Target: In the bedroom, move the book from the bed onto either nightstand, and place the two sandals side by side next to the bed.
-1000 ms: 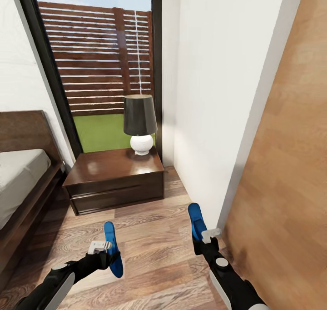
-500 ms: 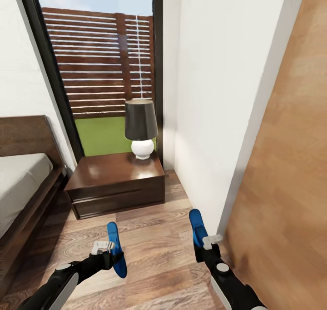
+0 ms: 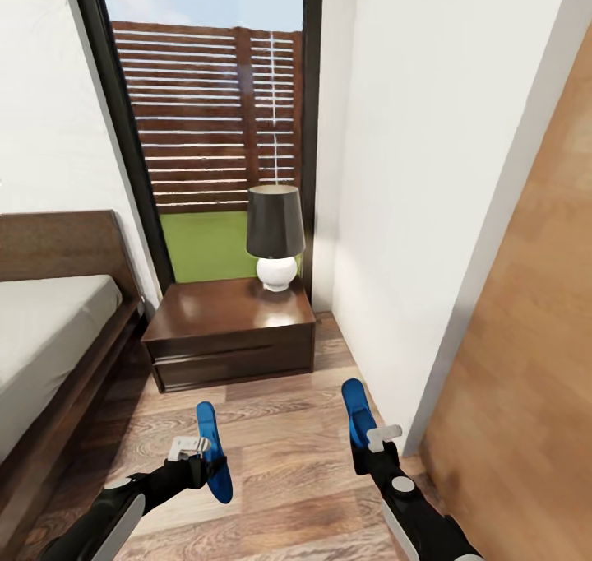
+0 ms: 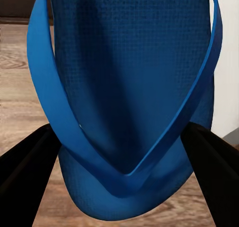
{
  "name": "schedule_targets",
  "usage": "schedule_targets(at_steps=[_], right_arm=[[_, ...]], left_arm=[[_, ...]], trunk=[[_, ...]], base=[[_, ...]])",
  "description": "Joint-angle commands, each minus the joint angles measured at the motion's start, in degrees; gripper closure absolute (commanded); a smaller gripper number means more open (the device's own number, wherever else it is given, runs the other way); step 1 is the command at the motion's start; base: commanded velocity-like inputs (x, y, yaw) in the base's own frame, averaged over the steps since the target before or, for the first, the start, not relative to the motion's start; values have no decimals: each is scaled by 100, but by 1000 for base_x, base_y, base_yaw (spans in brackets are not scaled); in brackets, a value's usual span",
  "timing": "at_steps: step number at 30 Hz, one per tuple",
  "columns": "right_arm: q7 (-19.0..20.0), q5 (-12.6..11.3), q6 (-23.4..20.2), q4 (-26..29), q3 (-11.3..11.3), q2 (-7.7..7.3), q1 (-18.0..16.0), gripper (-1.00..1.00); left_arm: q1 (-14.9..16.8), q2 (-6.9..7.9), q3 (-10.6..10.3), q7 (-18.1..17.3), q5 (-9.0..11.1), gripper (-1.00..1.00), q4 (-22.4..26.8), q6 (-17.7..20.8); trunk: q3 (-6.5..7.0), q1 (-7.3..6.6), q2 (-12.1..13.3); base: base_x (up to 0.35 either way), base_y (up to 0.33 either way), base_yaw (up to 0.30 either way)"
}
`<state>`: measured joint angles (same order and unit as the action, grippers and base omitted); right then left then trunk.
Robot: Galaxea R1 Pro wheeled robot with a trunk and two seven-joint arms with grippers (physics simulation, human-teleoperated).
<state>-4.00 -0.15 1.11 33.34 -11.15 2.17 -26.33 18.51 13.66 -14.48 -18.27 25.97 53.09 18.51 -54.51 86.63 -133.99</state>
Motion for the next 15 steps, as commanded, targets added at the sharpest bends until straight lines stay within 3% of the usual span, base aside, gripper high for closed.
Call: schedule_targets(at_steps=[1,9,15], right_arm=[[-39,-3,12,-3,-28,-1,-4,100],[-39,-3,12,-3,-28,2,-4,100],[-39,-5,12,-8,-28,2,-4,100]], left_arm=[[3,5,-11,8,57,100,-1,35],[3,-35,-11,12,34,100,-125,30],[3,-144,-18,32,8,100,-131,27]], trunk=[[-5,-1,-2],[138,-177,319],[210,-265,479]], base=[[0,0,117],[0,0,232],[0,0,251]])
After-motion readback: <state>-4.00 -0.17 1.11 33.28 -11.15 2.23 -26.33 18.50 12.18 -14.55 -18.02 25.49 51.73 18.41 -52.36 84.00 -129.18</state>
